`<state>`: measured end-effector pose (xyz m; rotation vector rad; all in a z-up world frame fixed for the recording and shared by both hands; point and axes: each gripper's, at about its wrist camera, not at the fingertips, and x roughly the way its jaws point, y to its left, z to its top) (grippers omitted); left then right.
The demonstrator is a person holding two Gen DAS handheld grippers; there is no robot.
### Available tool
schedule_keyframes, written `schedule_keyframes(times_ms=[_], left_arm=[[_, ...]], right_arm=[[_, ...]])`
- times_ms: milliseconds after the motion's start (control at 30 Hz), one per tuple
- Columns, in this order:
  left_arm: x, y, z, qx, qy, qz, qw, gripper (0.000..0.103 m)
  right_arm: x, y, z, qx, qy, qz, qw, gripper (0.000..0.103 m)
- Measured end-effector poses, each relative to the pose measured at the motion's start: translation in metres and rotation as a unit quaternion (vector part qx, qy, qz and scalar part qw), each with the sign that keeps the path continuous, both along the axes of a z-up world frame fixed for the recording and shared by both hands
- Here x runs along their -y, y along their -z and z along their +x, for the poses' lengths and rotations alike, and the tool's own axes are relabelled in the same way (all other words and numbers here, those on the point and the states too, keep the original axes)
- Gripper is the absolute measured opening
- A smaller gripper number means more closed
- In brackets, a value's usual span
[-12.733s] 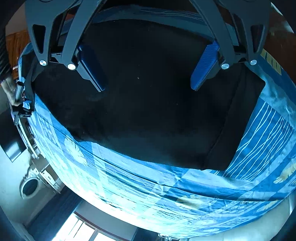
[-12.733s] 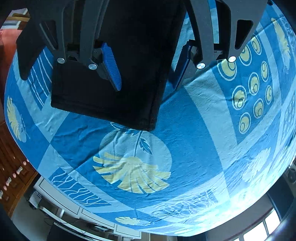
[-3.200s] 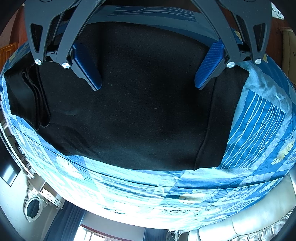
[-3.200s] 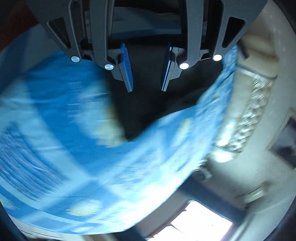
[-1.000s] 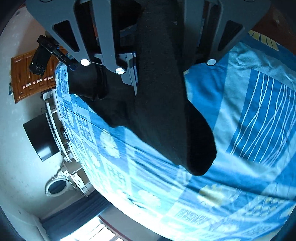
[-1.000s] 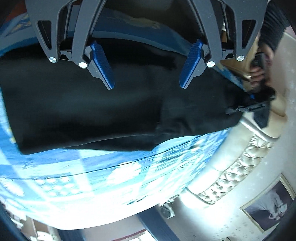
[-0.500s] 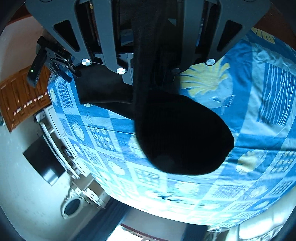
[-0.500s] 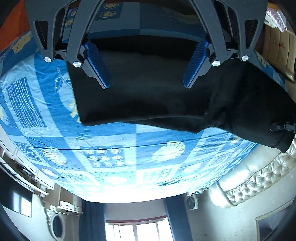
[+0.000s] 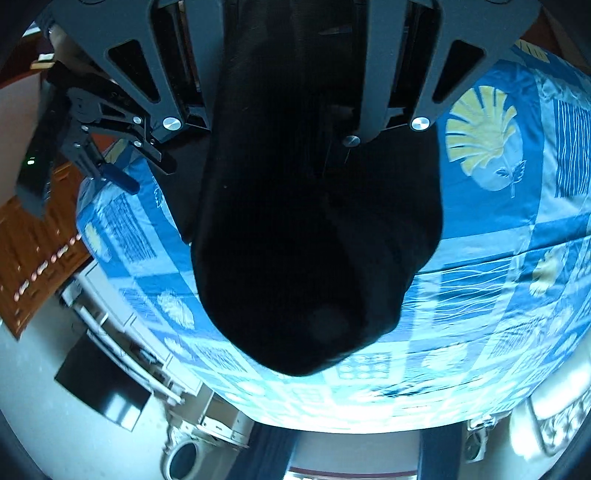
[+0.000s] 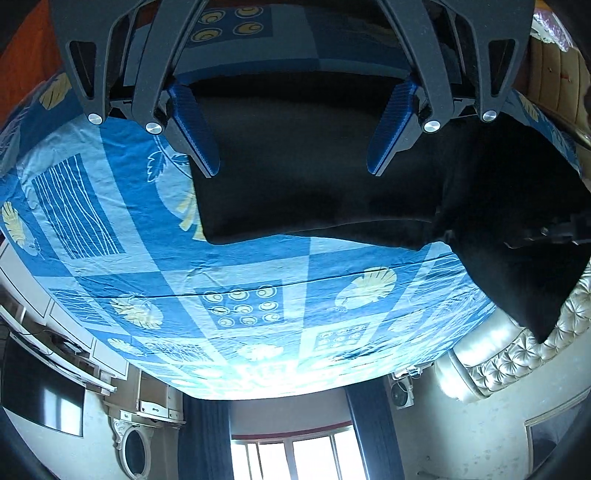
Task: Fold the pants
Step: 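Fold the lifted pants end over the pants and open the left tool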
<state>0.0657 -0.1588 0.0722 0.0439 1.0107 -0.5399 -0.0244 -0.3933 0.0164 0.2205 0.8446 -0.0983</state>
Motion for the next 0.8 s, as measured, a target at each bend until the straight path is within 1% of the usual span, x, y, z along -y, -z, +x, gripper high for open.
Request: schedule_keyframes(times_ms=[200, 400, 500, 600, 800], left_arm=[[0.044, 0.021, -0.002, -0.005, 0.000, 0.034, 0.9994, 0.014], [0.076, 0.043, 0.001, -0.012, -0.018, 0.067, 0.9975, 0.014], [0.094, 0.054, 0.002, -0.011, -0.026, 0.096, 0.9950, 0.014], [0.110, 0.062, 0.001, -0.007, -0.025, 0.113, 0.9932, 0.014], [0.138, 0.080, -0.004, 0.008, -0.028, 0.160, 0.9866, 0.014]], right_arm=[[0.014, 0.003, -0.004, -0.001, 0.008, 0.010, 1.000, 0.081], [0.034, 0.005, -0.012, 0.002, 0.024, 0.029, 0.999, 0.081], [0.045, 0.006, -0.017, 0.004, 0.035, 0.039, 0.999, 0.081], [0.058, 0.008, -0.023, 0.007, 0.048, 0.052, 0.997, 0.081], [0.079, 0.020, -0.031, 0.002, 0.070, 0.081, 0.994, 0.081]])
